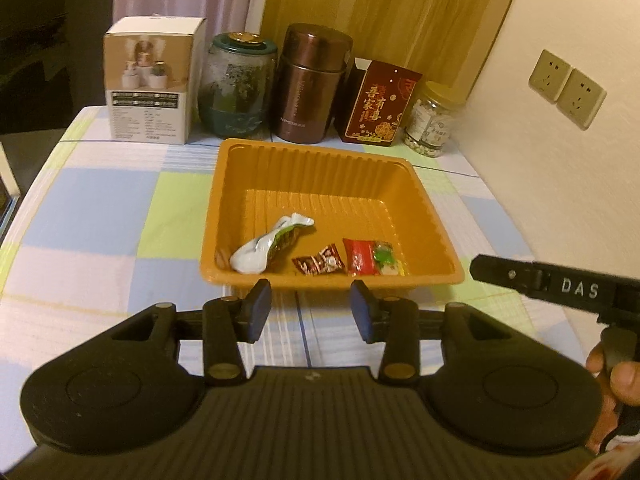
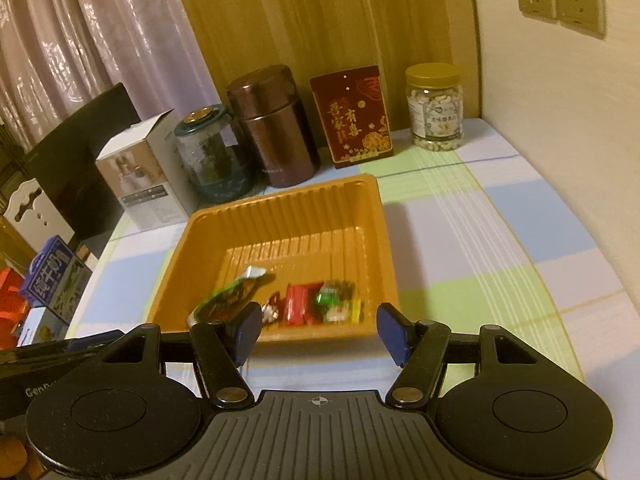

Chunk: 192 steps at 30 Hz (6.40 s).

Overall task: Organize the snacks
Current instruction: 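Withdraw both open tools from the tray back toward the remaining snacks, then move the open left tool over the black seaweed packet, then close the left tool on the seaweed packet while the right tool grasps the clear-wrapped candy, then lift both held snacks and carry them over the orange tray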

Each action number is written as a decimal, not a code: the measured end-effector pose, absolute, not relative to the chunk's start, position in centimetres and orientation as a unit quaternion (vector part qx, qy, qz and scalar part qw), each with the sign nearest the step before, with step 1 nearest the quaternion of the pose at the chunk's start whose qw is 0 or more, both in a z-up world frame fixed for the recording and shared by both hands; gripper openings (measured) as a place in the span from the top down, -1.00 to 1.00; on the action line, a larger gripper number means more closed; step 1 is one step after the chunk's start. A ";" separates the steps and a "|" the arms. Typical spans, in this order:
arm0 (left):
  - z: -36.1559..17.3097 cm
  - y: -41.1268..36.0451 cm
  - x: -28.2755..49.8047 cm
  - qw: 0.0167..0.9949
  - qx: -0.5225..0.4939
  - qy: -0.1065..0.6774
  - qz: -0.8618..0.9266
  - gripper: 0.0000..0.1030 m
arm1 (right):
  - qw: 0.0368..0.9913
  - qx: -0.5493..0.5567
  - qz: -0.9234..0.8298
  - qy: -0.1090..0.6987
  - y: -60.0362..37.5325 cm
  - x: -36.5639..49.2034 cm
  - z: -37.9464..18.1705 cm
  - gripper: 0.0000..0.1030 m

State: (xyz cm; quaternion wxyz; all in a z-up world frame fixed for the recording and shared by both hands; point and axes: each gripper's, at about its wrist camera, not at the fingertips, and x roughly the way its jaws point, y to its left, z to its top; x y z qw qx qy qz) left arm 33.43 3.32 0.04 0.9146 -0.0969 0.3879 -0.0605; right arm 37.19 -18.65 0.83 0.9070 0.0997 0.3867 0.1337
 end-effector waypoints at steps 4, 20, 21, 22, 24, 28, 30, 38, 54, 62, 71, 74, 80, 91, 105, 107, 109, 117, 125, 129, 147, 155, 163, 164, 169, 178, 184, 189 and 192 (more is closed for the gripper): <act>0.8 3.5 30.6 0.917 -0.100 0.383 -0.057 0.07 | 0.908 0.092 0.133 0.386 -18.8 34.3 1.6 -0.24; 2.4 5.2 19.4 0.929 -0.101 0.355 -0.019 -0.03 | 0.907 0.118 0.117 0.388 -21.1 24.1 2.6 -0.24; 2.3 5.4 18.7 0.929 -0.102 0.355 -0.016 -0.03 | 0.906 0.122 0.117 0.388 -21.2 23.4 2.5 -0.24; 2.2 5.5 18.1 0.929 -0.102 0.355 -0.015 -0.04 | 0.906 0.125 0.115 0.388 -21.2 22.8 2.4 -0.24; 2.0 5.9 16.9 0.928 -0.105 0.356 -0.012 -0.04 | 0.907 0.134 0.107 0.384 -21.3 21.3 2.1 -0.24; 1.1 6.3 14.8 0.925 -0.107 0.364 -0.006 -0.05 | 0.911 0.135 0.100 0.377 -21.2 18.6 1.3 -0.24; 0.7 6.5 14.1 0.924 -0.107 0.367 -0.004 -0.05 | 0.913 0.132 0.097 0.375 -21.1 17.6 0.9 -0.24; -0.7 6.2 13.0 0.919 -0.107 0.380 -0.007 -0.05 | 0.910 0.138 0.095 0.379 -21.6 15.8 -0.1 -0.24; -3.9 2.2 15.9 0.911 -0.068 0.404 -0.051 -0.06 | 0.901 0.137 0.084 0.402 -22.5 18.0 -2.9 -0.23; -6.5 -0.6 18.8 0.904 -0.036 0.419 -0.085 -0.06 | 0.893 0.152 0.074 0.417 -23.6 20.2 -4.8 -0.23; -9.1 -3.0 21.8 0.897 -0.001 0.429 -0.109 -0.05 | 0.888 0.153 0.075 0.427 -23.9 22.7 -6.3 -0.16; -9.8 -3.4 22.6 0.895 0.009 0.432 -0.114 -0.04 | 0.885 0.153 0.080 0.433 -23.8 23.7 -6.8 -0.14; -10.8 -3.5 24.2 0.891 0.019 0.438 -0.120 0.02 | 0.880 0.136 0.091 0.445 -23.3 25.6 -7.9 -0.13; -11.6 -4.2 26.1 0.890 0.032 0.435 -0.134 0.24 | 0.877 0.047 0.139 0.458 -21.5 29.1 -9.7 -0.01; -11.2 -1.5 25.1 0.891 -0.003 0.441 -0.110 0.33 | 0.863 -0.042 0.219 0.453 -18.7 30.4 -10.8 0.22; -11.2 -1.6 24.9 0.891 -0.002 0.440 -0.109 0.33 | 0.863 -0.041 0.218 0.454 -18.7 30.5 -10.8 0.24; -11.2 -1.7 24.9 0.892 0.001 0.439 -0.108 0.33 | 0.864 -0.040 0.214 0.454 -18.6 30.7 -10.7 0.32; -11.3 -1.9 24.9 0.893 0.009 0.437 -0.109 0.33 | 0.864 -0.043 0.205 0.458 -18.5 30.3 -10.6 0.59; -10.7 -1.4 23.7 0.892 0.002 0.443 -0.093 0.33 | 0.872 0.011 0.180 0.456 -19.0 29.0 -9.0 0.60; -10.0 -1.0 22.9 0.893 -0.007 0.441 -0.087 0.33 | 0.875 0.033 0.172 0.452 -19.0 28.0 -8.0 0.60; -5.4 0.0 19.0 0.907 -0.027 0.412 -0.079 0.33 | 0.880 0.051 0.174 0.438 -18.1 22.9 -4.5 0.60; -4.0 0.1 18.2 0.912 -0.028 0.402 -0.081 0.33 | 0.886 0.049 0.176 0.426 -18.0 22.0 -3.0 0.60; -2.9 0.2 18.2 0.915 -0.033 0.393 -0.083 0.33 | 0.890 0.042 0.168 0.421 -18.0 22.0 -2.1 0.60; -2.8 0.3 18.3 0.915 -0.034 0.393 -0.084 0.33 | 0.891 0.041 0.167 0.420 -18.0 22.1 -2.0 0.60; -2.2 0.5 19.0 0.917 -0.036 0.388 -0.086 0.33 | 0.893 0.034 0.165 0.417 -17.8 22.8 -1.6 0.60; -0.9 0.9 21.3 0.920 -0.039 0.379 -0.090 0.33 | 0.897 0.025 0.172 0.407 -17.4 24.9 -0.7 0.60; 0.2 1.1 23.3 0.922 -0.030 0.373 -0.098 0.33 | 0.901 0.017 0.175 0.397 -17.1 26.9 0.2 0.60; 1.2 1.1 25.3 0.925 -0.021 0.366 -0.105 0.33 | 0.902 0.016 0.180 0.392 -17.1 28.8 0.8 0.60; 1.9 1.0 26.7 0.926 -0.019 0.361 -0.108 0.33 | 0.902 0.017 0.183 0.391 -17.0 30.3 1.2 0.60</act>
